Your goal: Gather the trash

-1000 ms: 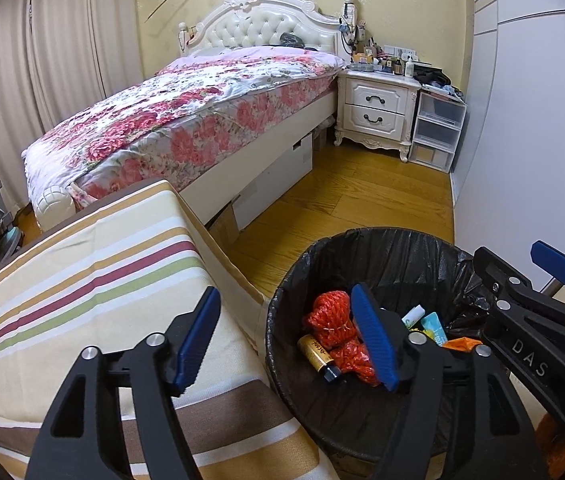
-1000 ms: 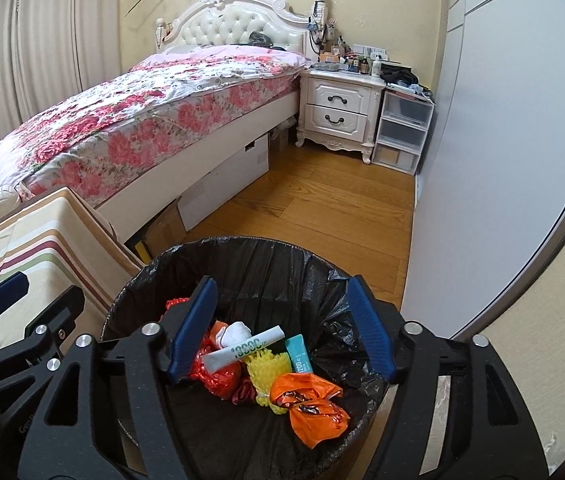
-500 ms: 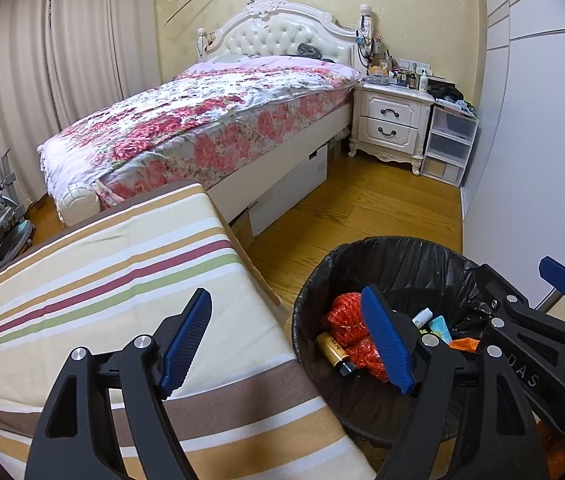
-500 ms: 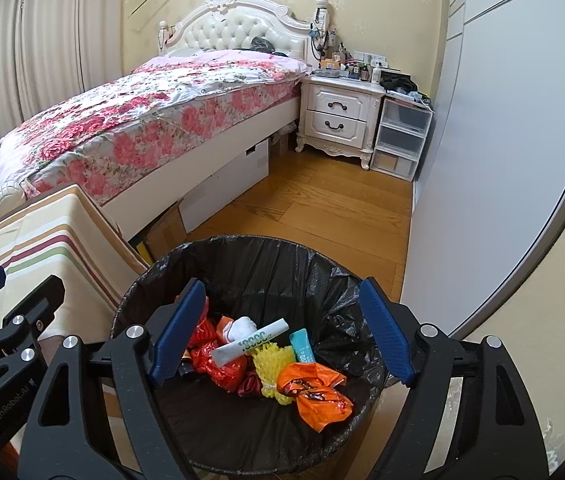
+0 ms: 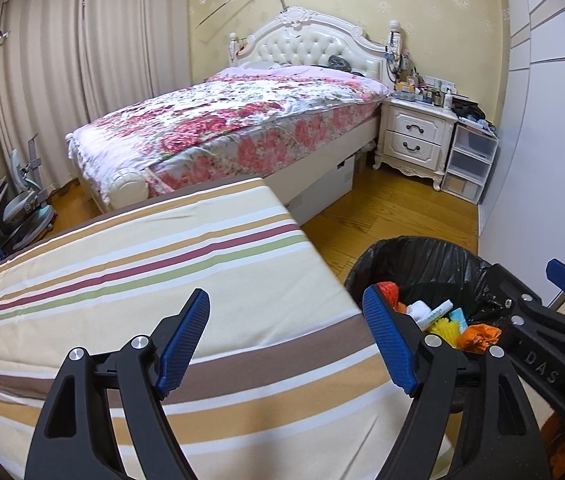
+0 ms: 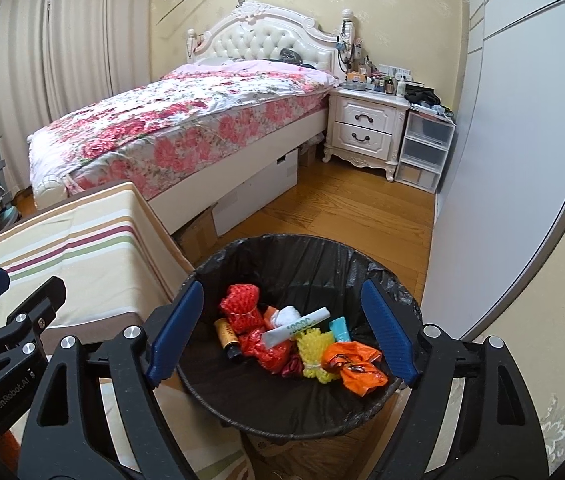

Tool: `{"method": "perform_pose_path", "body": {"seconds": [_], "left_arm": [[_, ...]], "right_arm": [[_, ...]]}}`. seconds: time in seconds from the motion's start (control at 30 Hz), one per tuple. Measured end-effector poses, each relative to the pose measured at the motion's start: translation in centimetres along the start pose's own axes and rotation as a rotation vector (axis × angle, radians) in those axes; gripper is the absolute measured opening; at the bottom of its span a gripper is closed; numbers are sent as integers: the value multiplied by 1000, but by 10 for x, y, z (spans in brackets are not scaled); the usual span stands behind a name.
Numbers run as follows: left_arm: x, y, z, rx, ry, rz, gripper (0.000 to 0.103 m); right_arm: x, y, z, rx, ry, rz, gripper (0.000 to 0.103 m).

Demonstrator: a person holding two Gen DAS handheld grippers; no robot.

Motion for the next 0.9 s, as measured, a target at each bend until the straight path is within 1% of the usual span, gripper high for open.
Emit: {"method": "perform_pose_path", "body": {"seconds": [0.17, 0.23, 0.27, 0.5, 0.67, 0.9], "left_arm": [[-21, -3, -20, -21, 26, 20, 77], [-29, -4, -27, -30, 34, 28, 77], [-34, -5, -30, -34, 38, 32, 77], [-59, -5, -44, -47, 65, 62, 78], [-71, -9, -50, -59, 82, 72, 79], [-76, -13, -55, -66, 88, 73, 79]], "right_arm": [[-18, 1, -14, -33, 24, 15, 80], [-27, 1, -19, -43, 37, 23, 82], [-30, 1, -21, -46, 43, 28, 85], [-55, 0, -34, -81, 75, 59, 85], [-67, -2, -42, -86, 95, 66, 85], [-73, -4, -49, -93, 109, 71, 85]]}}
Point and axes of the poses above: each gripper's, at about its wrist camera, not at the fingertips, and x roughly the way its jaws point, z to its right, y to its top, the point moved 6 cm from there along x, roughly the way its jaws point, and after that the axes turned 13 degrees about z, right-handed, at the moved point
